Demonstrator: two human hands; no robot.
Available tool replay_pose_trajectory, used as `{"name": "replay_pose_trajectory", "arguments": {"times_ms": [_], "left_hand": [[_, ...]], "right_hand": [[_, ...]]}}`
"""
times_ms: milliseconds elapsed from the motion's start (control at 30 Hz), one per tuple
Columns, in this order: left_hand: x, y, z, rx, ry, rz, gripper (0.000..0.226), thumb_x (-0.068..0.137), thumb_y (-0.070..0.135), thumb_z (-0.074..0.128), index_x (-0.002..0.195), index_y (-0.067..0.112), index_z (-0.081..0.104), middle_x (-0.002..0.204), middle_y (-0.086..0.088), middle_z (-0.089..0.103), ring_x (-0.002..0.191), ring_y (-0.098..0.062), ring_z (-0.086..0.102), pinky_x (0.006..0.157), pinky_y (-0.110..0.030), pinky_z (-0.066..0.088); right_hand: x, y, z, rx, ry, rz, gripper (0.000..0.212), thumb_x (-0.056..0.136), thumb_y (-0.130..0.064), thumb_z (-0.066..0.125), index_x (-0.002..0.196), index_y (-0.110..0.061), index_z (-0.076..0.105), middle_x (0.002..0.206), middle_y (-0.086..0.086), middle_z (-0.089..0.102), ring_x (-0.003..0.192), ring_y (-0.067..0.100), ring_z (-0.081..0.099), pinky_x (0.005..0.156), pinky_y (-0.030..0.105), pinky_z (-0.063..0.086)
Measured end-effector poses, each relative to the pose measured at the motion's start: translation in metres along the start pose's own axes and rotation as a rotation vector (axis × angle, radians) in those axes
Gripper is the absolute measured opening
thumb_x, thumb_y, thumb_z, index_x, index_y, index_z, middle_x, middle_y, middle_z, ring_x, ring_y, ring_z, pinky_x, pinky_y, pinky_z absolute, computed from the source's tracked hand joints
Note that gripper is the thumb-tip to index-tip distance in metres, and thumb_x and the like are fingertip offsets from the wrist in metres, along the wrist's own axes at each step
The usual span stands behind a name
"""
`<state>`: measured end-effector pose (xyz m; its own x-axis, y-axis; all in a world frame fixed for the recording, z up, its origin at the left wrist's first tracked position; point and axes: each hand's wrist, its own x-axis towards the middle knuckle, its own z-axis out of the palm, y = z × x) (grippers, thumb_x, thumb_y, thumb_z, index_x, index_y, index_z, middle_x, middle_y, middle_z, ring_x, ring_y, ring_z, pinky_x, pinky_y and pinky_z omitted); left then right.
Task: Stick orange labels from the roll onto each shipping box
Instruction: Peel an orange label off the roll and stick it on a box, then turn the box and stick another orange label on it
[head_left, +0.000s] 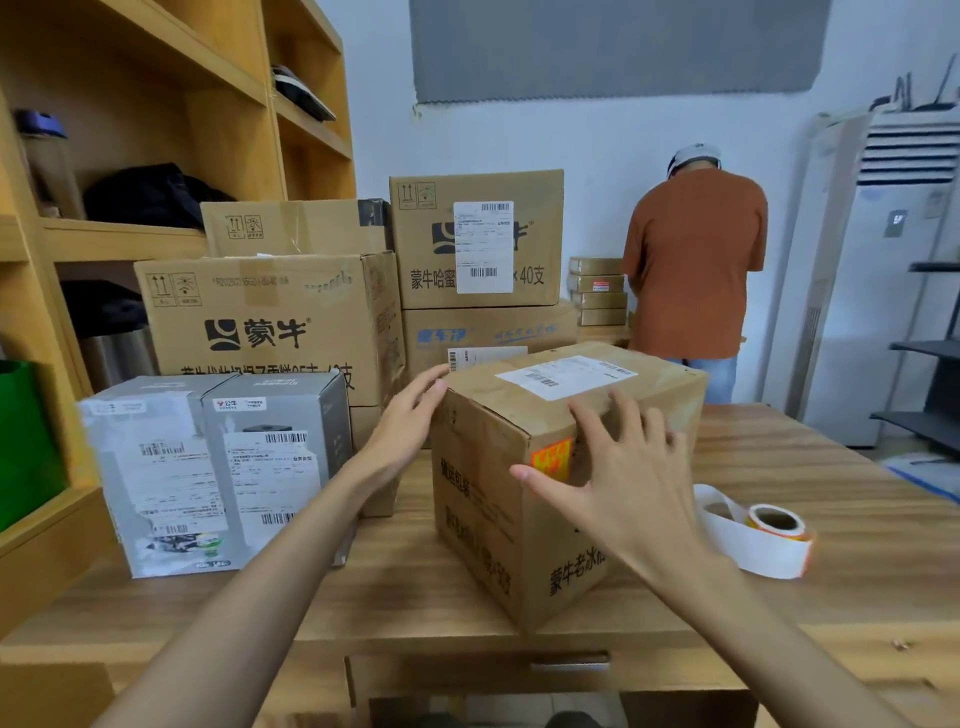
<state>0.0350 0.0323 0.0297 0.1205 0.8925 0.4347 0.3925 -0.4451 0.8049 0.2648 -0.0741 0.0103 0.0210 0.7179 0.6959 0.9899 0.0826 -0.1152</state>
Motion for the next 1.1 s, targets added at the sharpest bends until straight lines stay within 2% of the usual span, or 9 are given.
{"name": "replay_pose_trajectory", "arguments": {"times_ms": [100,200,267,333,433,600,833,967,1100], "left_hand": [[-0.011,-0.002,-0.004,-0.123,-0.005,0.013,0.033,0.107,0.033,0.047,0.139,0.032,0.058,0.122,0.005,0.069,0.110,-0.005,0.065,0.092,-0.037,0.059],[-0.023,-0.009,-0.010,-0.048,-0.021,0.095,0.035,0.100,0.040,0.060,0.135,0.042,0.060,0.092,0.009,0.072,0.099,-0.010,0.069,0.089,-0.044,0.060],[-0.030,-0.010,-0.013,0.021,-0.034,0.137,0.041,0.093,0.043,0.070,0.133,0.044,0.060,0.078,-0.004,0.065,0.086,-0.025,0.068,0.088,-0.046,0.058],[-0.036,-0.008,-0.015,0.089,-0.021,0.172,0.047,0.087,0.044,0.076,0.131,0.041,0.062,0.080,-0.012,0.064,0.083,-0.030,0.065,0.087,-0.042,0.054],[-0.042,0.000,-0.016,0.220,0.038,0.247,0.049,0.081,0.047,0.080,0.125,0.033,0.066,0.079,0.000,0.069,0.080,-0.012,0.065,0.081,-0.026,0.051],[-0.041,0.003,-0.019,0.336,0.068,0.300,0.050,0.079,0.053,0.080,0.120,0.028,0.068,0.080,0.011,0.070,0.084,-0.002,0.066,0.080,-0.024,0.054],[-0.033,-0.003,-0.015,0.408,0.104,0.344,0.046,0.086,0.044,0.077,0.127,0.027,0.067,0.088,0.010,0.068,0.086,-0.006,0.064,0.082,-0.033,0.056],[-0.026,-0.005,-0.012,0.527,0.154,0.344,0.045,0.089,0.050,0.071,0.129,0.032,0.063,0.093,0.015,0.067,0.089,-0.009,0.063,0.079,-0.036,0.053],[-0.021,-0.003,-0.003,0.552,0.170,0.329,0.044,0.091,0.050,0.069,0.131,0.033,0.061,0.092,0.015,0.063,0.085,-0.008,0.060,0.074,-0.033,0.048]], "right_hand": [[-0.002,0.007,-0.001,0.116,0.003,-0.005,0.087,0.071,-0.090,0.034,0.133,-0.032,0.049,0.140,0.002,0.046,0.119,0.025,0.046,0.093,0.041,0.039],[-0.007,0.020,-0.008,0.323,-0.014,-0.028,0.082,0.070,-0.078,0.045,0.137,-0.031,0.047,0.145,-0.010,0.041,0.120,0.018,0.049,0.090,0.031,0.036],[-0.009,0.031,-0.013,0.403,0.011,-0.039,0.078,0.070,-0.071,0.049,0.136,-0.031,0.050,0.145,-0.018,0.042,0.121,0.011,0.049,0.089,0.028,0.037],[-0.009,0.041,-0.015,0.465,-0.002,-0.041,0.070,0.072,-0.066,0.054,0.134,-0.033,0.052,0.145,-0.024,0.042,0.122,0.007,0.050,0.091,0.029,0.041],[-0.004,0.057,-0.010,0.595,-0.052,-0.044,0.057,0.080,-0.049,0.068,0.133,-0.033,0.056,0.145,-0.023,0.045,0.119,0.009,0.057,0.099,0.037,0.047],[0.016,0.077,0.001,0.925,-0.173,-0.003,0.051,0.086,-0.025,0.075,0.134,-0.032,0.058,0.144,-0.018,0.051,0.113,-0.001,0.062,0.100,0.023,0.050],[0.044,0.082,0.025,0.884,-0.180,-0.032,0.042,0.094,-0.022,0.067,0.135,-0.030,0.059,0.131,-0.009,0.064,0.107,-0.003,0.062,0.093,0.014,0.047],[0.052,0.084,0.035,0.869,-0.160,-0.016,0.039,0.095,-0.022,0.066,0.132,-0.029,0.061,0.129,-0.011,0.063,0.119,0.008,0.058,0.106,0.034,0.045],[0.056,0.083,0.041,0.838,-0.143,0.006,0.039,0.096,-0.023,0.064,0.135,-0.027,0.059,0.121,-0.013,0.062,0.108,0.002,0.054,0.099,0.027,0.045]]}}
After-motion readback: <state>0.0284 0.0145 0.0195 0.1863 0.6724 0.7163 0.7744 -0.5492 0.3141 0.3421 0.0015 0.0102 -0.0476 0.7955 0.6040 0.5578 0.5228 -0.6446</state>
